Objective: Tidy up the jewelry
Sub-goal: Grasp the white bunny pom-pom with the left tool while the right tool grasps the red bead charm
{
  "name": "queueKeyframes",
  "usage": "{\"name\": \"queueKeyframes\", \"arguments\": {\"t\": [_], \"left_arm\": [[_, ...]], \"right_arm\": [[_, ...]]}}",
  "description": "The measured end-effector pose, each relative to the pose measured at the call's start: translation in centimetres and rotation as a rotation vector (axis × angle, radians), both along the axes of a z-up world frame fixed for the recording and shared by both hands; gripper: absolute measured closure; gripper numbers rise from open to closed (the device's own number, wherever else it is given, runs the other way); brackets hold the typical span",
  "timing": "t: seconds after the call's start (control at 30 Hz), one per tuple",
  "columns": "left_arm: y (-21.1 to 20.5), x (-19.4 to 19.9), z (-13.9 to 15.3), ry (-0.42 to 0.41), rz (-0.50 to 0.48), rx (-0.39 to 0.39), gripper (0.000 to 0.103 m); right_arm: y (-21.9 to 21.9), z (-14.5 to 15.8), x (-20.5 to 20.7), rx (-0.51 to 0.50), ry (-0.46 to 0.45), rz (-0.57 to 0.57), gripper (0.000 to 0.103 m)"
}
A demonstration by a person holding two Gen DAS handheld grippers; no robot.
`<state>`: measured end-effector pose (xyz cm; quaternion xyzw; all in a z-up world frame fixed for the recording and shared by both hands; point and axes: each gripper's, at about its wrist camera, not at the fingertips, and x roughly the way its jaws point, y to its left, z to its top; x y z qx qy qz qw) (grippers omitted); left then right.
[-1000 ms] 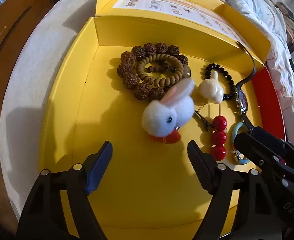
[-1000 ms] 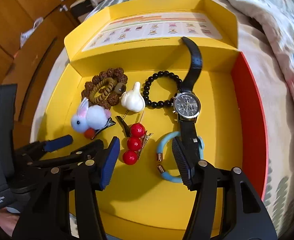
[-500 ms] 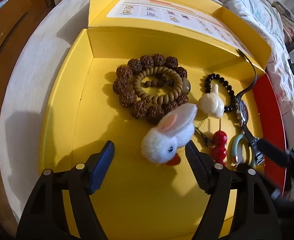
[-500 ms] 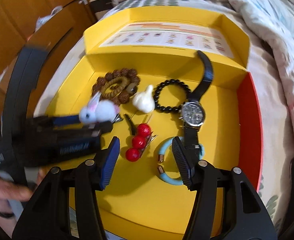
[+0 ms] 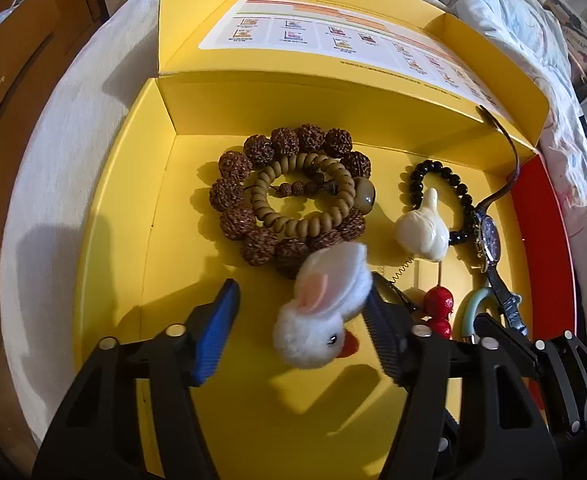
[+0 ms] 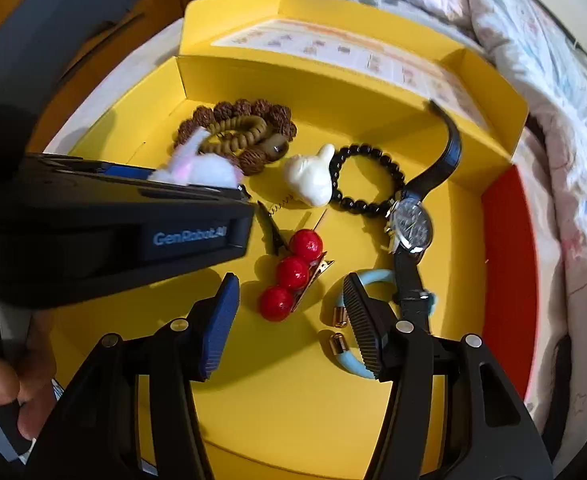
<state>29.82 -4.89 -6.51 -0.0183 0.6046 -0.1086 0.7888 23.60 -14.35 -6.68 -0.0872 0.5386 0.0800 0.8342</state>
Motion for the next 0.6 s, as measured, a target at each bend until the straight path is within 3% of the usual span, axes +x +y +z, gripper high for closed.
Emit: {"name": "queueKeyframes", "arguments": {"t": [0.07, 0.13, 0.2, 0.33, 0.6], "left_arm": [[-0.1, 0.0, 0.0, -0.002, -0.005, 0.008, 0.051], [-0.2, -0.1, 0.0, -0.003, -0.013, 0.001, 0.054], [-0.4, 0.0, -0.1, 0.001, -0.018, -0.008, 0.060], [-0.7, -0.2, -0.1, 0.000, -0.024, -0.013, 0.063], [0.0, -1.0, 0.2, 0.016, -0.029, -0.063, 0.071]], "right_arm": [[0.0, -0.2, 0.1, 0.004, -0.002, -0.009, 0.049], [0.0, -0.6, 0.5, 0.015, 0.020, -0.016, 0.063], [0.0, -0.9, 0.6, 0.012, 0.027, -0.027, 0.067], [-0.7, -0.8, 1.1, 0.039, 0.043, -0.063, 0.074], [-0.6, -0.6, 0.7, 0.037, 0.033, -0.045, 0.078]]}}
